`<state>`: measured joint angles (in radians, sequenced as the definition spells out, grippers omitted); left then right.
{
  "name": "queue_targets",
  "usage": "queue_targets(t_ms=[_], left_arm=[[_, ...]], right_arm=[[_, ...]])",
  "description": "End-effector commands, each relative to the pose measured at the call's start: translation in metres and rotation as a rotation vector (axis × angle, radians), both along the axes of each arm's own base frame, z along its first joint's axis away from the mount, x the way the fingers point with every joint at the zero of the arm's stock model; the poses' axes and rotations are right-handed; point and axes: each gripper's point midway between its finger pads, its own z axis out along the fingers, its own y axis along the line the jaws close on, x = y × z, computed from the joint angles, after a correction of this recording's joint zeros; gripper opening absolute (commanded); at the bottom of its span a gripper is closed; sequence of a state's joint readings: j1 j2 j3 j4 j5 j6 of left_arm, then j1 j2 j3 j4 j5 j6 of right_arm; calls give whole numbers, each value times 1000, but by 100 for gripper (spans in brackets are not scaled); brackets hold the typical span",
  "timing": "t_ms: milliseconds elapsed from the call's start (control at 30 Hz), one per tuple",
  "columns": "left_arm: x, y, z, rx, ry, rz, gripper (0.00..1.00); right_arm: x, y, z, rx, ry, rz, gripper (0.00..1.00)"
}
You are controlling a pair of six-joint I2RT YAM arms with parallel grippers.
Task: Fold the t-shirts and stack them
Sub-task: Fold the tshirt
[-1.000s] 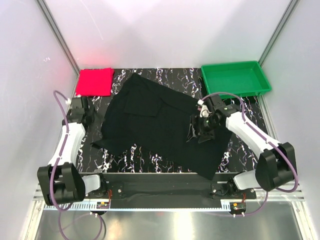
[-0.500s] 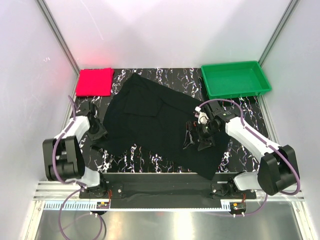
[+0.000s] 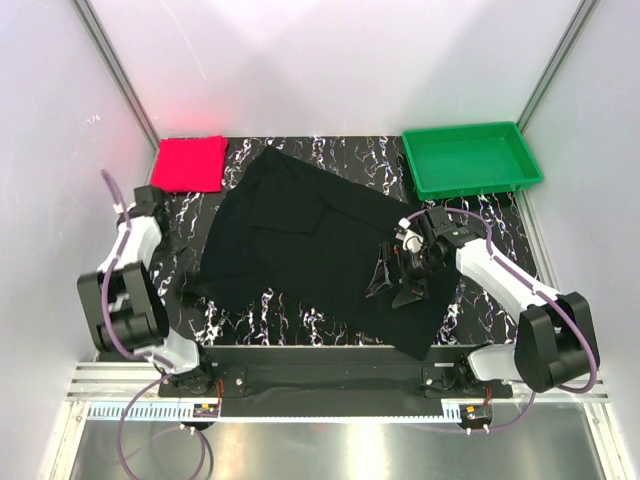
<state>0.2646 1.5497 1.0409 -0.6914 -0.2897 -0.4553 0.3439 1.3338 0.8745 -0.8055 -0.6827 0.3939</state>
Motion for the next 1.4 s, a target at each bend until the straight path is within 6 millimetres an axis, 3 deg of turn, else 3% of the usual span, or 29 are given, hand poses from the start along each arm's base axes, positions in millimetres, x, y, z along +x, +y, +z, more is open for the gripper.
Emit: queue_targets(t_ms=[0, 67, 100, 167, 200, 333, 433, 467, 567, 633, 767, 933, 1033, 1100, 1267, 1367], left_arm=[[-21, 12, 36, 66, -99, 131, 58], [-17, -17, 39, -77, -197, 92, 58], [-21, -34, 31, -144, -220, 57, 58], [-12, -59, 43, -254, -333, -24, 59], [-19, -65, 36, -276, -325, -13, 62], [-31, -78, 31, -334, -363, 45, 65], [-20, -88, 42, -359, -466, -42, 51], [-9, -94, 54, -369, -537, -87, 47], [4, -105, 59, -405, -604, -126, 44], [10, -115, 51, -433, -574, -139, 39], [17, -130, 33, -435, -487, -143, 38], [20, -119, 8, -390, -402, -65, 38], [6, -119, 0, -374, -309, -20, 34], [-15, -126, -6, -377, -252, 7, 34], [-67, -148, -20, -447, -210, 121, 39], [-81, -156, -21, -460, -194, 119, 41]], right_arm=[[-2, 10, 11, 87, 10, 27, 100], [1, 11, 14, 90, -9, 36, 100], [2, 12, 17, 99, -13, 41, 100], [3, 15, 21, 120, -18, 55, 100], [3, 17, 22, 138, -7, 65, 100], [6, 19, 23, 146, -11, 75, 100], [8, 20, 25, 149, -14, 76, 100], [9, 20, 26, 151, -18, 77, 100], [9, 21, 27, 155, -19, 88, 100], [10, 21, 26, 155, -14, 93, 100], [10, 21, 27, 153, -21, 99, 100], [9, 20, 27, 151, -22, 102, 100], [9, 21, 28, 154, -23, 102, 100], [8, 21, 28, 156, -24, 103, 100], [11, 22, 27, 163, -18, 102, 100], [13, 24, 27, 170, -18, 99, 100]])
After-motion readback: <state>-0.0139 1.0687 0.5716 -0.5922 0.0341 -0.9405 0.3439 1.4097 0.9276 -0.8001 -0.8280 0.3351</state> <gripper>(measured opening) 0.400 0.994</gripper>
